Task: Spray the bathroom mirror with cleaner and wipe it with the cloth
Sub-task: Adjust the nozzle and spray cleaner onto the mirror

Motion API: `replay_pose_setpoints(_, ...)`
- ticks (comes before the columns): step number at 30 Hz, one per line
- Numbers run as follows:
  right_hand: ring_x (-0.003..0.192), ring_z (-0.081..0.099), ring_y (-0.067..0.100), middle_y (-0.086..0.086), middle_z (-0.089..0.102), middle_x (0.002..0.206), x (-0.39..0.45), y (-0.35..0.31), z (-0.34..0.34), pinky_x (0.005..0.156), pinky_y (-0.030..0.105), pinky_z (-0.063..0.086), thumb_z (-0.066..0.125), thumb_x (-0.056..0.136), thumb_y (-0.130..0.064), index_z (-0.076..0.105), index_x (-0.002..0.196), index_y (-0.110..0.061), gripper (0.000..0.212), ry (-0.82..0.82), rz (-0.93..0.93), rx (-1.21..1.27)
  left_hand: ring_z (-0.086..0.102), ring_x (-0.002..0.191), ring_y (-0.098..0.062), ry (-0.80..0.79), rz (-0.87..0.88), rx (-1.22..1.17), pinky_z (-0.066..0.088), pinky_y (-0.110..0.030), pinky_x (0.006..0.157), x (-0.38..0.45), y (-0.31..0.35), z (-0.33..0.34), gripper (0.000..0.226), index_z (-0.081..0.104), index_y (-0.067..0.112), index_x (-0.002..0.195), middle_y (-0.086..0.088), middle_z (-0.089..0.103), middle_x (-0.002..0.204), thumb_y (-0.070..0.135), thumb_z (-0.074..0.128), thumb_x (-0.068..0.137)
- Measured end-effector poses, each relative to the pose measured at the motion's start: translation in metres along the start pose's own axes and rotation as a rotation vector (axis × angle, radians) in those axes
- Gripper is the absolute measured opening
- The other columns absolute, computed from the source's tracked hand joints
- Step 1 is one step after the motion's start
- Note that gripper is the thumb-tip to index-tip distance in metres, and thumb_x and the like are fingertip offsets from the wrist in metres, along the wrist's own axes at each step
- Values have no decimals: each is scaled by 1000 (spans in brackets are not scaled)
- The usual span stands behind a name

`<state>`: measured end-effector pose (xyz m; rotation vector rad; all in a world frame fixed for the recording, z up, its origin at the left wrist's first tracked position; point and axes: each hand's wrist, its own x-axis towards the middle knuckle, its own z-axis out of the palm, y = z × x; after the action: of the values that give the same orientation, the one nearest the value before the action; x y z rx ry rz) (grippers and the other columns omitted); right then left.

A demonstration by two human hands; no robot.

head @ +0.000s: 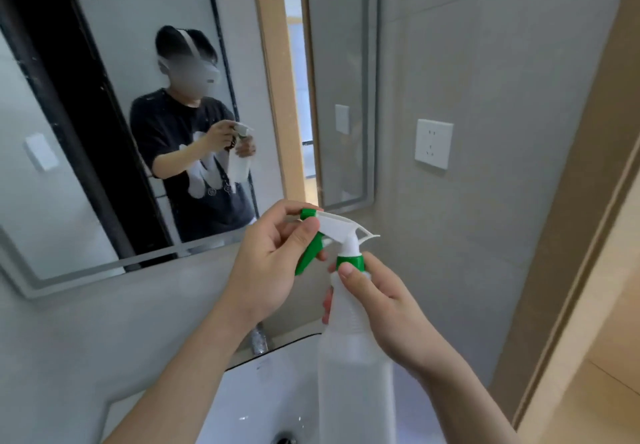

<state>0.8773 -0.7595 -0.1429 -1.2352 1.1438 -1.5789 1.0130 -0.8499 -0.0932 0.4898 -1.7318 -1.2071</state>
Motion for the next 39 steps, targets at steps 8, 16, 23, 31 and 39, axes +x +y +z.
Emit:
replay_pose_setpoints(8, 63, 65, 24, 13, 62, 78, 59, -28, -4, 57, 30, 52, 57, 99, -35, 66, 83, -18, 25, -58, -55, 66, 64, 72, -13, 212, 68, 107, 49, -25, 58, 29, 21, 3, 15, 69, 10, 105, -16, 72, 93, 15, 59, 95)
replay_pose_setpoints(16, 49, 56, 13, 11, 62, 57, 74, -37, 2, 51, 17, 45, 50, 103, -28, 58, 73, 11, 50, -107, -146, 31, 70, 76, -10, 320, 7, 11, 51, -17, 64, 26, 29, 7, 18, 73, 9, 105, -6, 77, 89, 10, 61, 92)
replay_pose_setpoints(23, 45, 55, 13, 14, 60, 56, 67, -36, 15, 47, 17, 44, 54, 101, -28, 60, 69, 8, 48, -130, -168, 38, 64, 68, -11, 467, 27, -115, 51, -22, 62, 10, 24, 14, 23, 75, 12, 96, -4, 72, 79, 25, 65, 80)
replay_pose_setpoints(31, 46, 57, 12, 27, 60, 61, 71, -29, 32, 49, 17, 44, 55, 101, -28, 60, 67, 9, 50, -178, -209, -33, 53, 58, -18, 646, -34, -188, 46, -33, 54, -1, 28, 9, 19, 72, 10, 79, -10, 63, 70, 28, 78, 77)
replay_pose_setpoints(39, 48, 60, 14, 25, 63, 62, 76, -29, 41, 51, 19, 46, 55, 99, -31, 60, 68, 8, 50, -190, -191, -15, 58, 63, -17, 558, 16, -209, 49, -28, 52, -3, 35, 5, 23, 75, 19, 107, -5, 66, 76, 18, 61, 89)
